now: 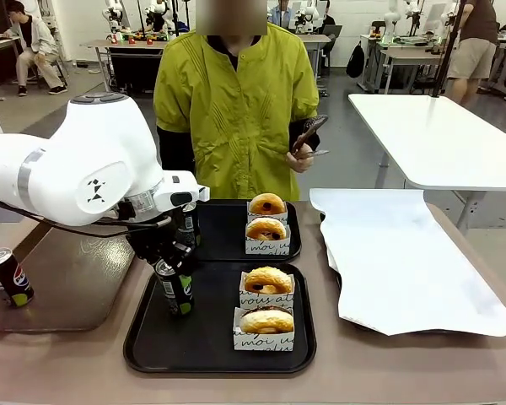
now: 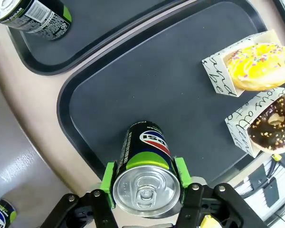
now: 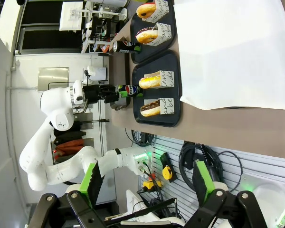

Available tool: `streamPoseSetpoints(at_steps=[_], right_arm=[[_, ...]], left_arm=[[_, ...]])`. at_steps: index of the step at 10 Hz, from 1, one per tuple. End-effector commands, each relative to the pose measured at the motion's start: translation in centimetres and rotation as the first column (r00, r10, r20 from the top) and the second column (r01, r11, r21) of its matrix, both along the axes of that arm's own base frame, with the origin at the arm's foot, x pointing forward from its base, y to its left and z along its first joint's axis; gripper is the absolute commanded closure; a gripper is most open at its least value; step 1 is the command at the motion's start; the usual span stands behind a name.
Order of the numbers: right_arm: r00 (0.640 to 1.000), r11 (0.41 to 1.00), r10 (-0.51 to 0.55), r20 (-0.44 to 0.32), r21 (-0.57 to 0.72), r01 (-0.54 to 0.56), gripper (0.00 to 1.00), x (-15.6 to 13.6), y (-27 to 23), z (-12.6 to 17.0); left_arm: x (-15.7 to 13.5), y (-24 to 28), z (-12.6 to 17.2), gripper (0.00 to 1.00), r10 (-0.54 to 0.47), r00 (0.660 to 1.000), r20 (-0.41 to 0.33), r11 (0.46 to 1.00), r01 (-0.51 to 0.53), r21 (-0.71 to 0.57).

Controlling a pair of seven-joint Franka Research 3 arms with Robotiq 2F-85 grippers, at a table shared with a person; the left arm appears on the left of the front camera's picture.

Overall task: Set up donuts and drinks on trays.
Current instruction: Pick up one Pepsi coke from the Handle tray and place it on the Flat Tray without a Pepsi coke.

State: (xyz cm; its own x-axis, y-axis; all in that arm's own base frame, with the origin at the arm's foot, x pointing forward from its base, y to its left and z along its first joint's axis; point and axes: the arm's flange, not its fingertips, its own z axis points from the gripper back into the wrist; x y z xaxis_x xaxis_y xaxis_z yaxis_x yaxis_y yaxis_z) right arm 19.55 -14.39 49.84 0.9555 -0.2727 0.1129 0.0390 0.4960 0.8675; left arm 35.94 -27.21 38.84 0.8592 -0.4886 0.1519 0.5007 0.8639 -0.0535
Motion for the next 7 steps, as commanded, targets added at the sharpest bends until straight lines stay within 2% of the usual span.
streamPoseSetpoints(at_steps=[1,4,5,6,7], right_arm=[[1.000,1.000,0.007,0.020,0.013,-0.007,0.00,0.1,0.0,0.0],[1.000,1.000,0.007,0.020,0.013,-0.007,0.00,0.1,0.0,0.0],[1.000,1.000,0.007,0.020,0.013,-0.007,0.00,0.1,0.0,0.0],[1.000,1.000,0.007,0.020,0.013,-0.007,0.00,0.1,0.0,0.0],[1.000,1.000,0.007,0.020,0.013,-0.007,0.00,0.1,0.0,0.0]], left_arm=[[0.0,-1.0,-0.8,0.00,0.009,1.000,0.023,1.000,-0.010,0.026],[-0.9,-1.1,0.4,0.00,0.001,0.999,0.034,0.999,-0.003,0.033],[-1.3,-1.1,0.7,0.13,0.006,0.999,0.039,1.000,-0.007,0.029],[-1.5,-1.1,1.1,0.05,0.003,0.999,0.040,1.000,-0.004,0.031],[-1.6,-1.2,1.7,0.00,-0.006,0.999,0.040,0.999,0.004,0.039]])
